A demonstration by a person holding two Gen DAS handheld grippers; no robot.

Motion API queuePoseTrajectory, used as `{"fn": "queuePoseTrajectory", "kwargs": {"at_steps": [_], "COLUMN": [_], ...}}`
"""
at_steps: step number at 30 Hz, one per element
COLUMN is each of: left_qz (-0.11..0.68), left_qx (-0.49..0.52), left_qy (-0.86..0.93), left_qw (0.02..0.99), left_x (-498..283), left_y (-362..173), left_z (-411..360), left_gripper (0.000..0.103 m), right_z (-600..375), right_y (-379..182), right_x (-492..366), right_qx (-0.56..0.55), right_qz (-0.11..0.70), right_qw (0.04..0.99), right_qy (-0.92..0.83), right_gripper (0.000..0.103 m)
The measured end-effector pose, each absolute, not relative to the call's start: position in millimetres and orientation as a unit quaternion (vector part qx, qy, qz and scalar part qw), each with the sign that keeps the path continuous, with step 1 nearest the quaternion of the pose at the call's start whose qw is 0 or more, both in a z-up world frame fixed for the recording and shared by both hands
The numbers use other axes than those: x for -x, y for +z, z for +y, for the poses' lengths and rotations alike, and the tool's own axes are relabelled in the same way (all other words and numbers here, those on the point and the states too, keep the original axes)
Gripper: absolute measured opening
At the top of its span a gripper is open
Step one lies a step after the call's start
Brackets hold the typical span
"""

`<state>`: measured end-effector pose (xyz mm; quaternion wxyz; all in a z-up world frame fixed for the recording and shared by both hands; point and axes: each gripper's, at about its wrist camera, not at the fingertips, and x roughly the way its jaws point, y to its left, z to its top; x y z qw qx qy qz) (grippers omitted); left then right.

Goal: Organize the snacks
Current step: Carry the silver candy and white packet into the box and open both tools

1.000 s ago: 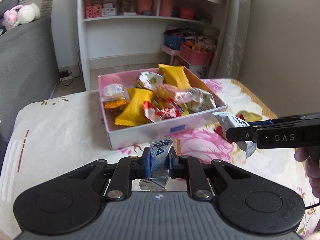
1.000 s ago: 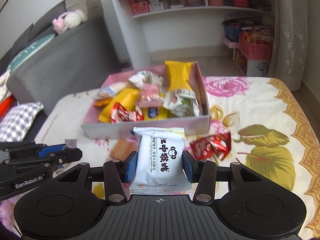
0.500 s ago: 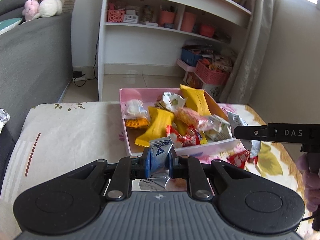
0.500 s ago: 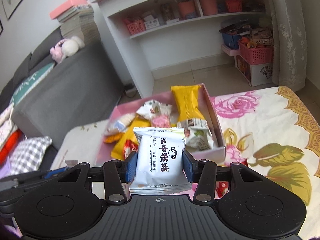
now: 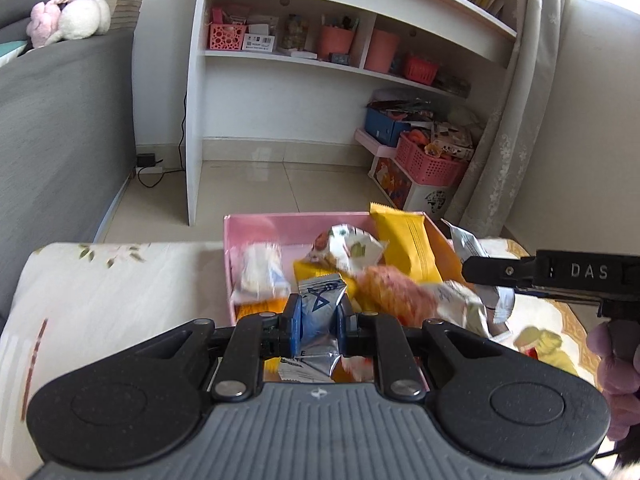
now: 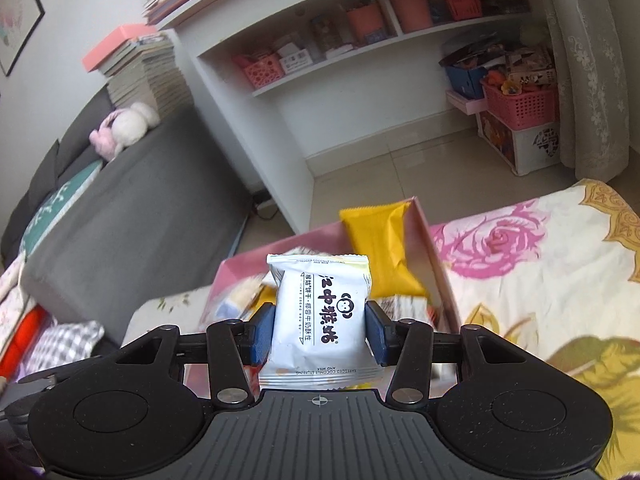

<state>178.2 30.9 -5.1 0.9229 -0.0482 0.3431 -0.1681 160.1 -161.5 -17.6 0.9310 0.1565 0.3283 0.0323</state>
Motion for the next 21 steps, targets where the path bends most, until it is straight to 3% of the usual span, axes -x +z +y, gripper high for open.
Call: {"fn": "queuePoseTrajectory", "kwargs": {"at_steps": [18, 21], "left_qz": [0.325, 0.321], "left_qx": [0.065, 0.068], "left_qy": [-0.165, -0.161], "left_qw": [0.929, 0.931], "left_x": [-222, -223], "left_y": [-27, -27], "left_z": [8, 7], "left_gripper": [0.018, 0.028], "right_z": [-189, -194], "right_y": [-46, -45], "right_x": [-201, -201], "right_qx": [-0.196, -0.207], "right_qz": [0.311, 0.306], "right_qw": [0.929, 0.929], "right_qy": [0.040, 0.040], "right_gripper": [0.050, 0.065]}}
